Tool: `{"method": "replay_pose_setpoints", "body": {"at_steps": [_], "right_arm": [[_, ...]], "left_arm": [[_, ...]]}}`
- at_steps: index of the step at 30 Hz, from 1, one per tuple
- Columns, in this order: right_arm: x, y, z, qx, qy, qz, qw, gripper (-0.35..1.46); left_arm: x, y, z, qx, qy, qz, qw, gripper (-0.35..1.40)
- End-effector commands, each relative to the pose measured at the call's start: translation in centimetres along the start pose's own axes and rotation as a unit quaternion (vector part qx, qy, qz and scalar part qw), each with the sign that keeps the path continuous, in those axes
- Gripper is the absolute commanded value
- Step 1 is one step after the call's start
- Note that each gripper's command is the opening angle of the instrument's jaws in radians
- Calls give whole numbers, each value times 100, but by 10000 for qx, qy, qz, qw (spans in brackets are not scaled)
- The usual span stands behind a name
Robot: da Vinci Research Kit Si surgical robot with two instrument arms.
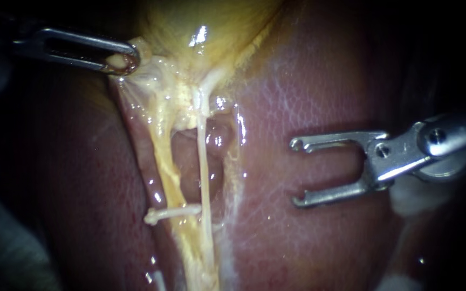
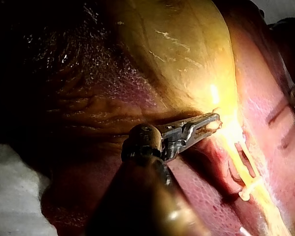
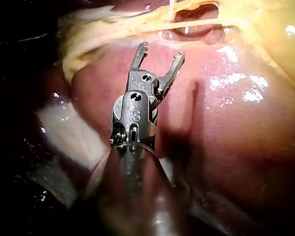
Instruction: Going back first clip left tube
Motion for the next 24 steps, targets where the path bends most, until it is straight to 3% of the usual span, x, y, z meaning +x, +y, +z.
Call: {"method": "replay_pose_setpoints", "body": {"at_steps": [1,5,15,24], "right_arm": [[-1,0,1,2,5,2,10000,50],[-1,0,1,2,5,4,10000,50],[-1,0,1,5,-9,3,10000,50],[-1,0,1,5,-9,3,10000,50]], "left_arm": [[-2,-2,3,10,6,7,10000,-35],[-10,-7,16,39,27,35,10000,-35],[-26,-29,74,14,-71,119,9999,-35],[-31,-30,90,-2,-124,144,9998,-35]]}}
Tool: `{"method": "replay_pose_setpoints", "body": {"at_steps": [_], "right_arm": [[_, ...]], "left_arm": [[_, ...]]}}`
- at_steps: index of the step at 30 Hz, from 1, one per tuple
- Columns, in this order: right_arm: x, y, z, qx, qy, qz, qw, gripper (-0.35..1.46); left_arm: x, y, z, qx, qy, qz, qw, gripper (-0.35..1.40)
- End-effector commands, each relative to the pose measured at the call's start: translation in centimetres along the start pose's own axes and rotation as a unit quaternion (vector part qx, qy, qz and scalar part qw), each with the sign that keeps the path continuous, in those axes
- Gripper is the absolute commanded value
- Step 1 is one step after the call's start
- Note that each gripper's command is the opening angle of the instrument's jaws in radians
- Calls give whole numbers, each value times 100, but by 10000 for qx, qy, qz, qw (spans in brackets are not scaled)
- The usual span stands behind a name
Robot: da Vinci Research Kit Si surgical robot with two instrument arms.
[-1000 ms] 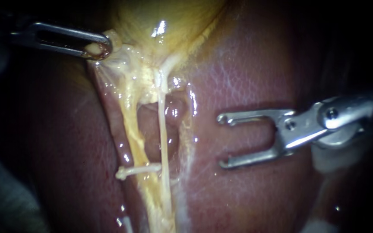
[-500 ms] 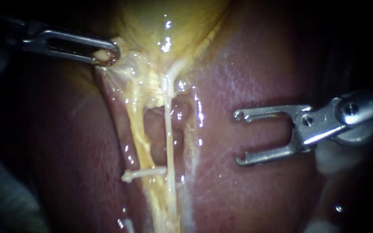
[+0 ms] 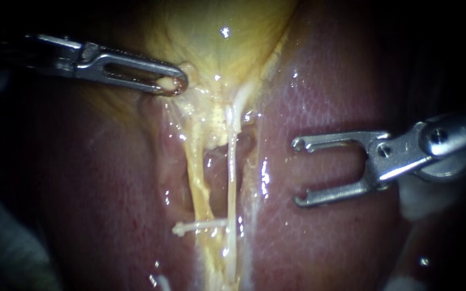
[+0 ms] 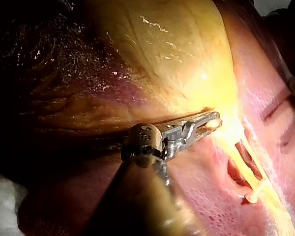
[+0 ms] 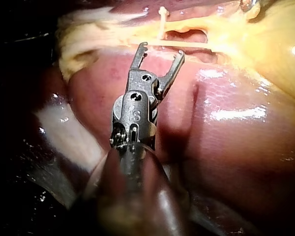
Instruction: Going back first clip left tube
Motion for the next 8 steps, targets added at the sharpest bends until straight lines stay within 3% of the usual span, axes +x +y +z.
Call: {"method": "replay_pose_setpoints", "body": {"at_steps": [1,8], "right_arm": [[0,0,0,0,0,1,10000,50],[0,0,0,0,0,2,10000,50]], "left_arm": [[0,0,0,1,-2,-4,10000,-35],[0,-1,-2,-4,-6,-3,10000,-35]]}}
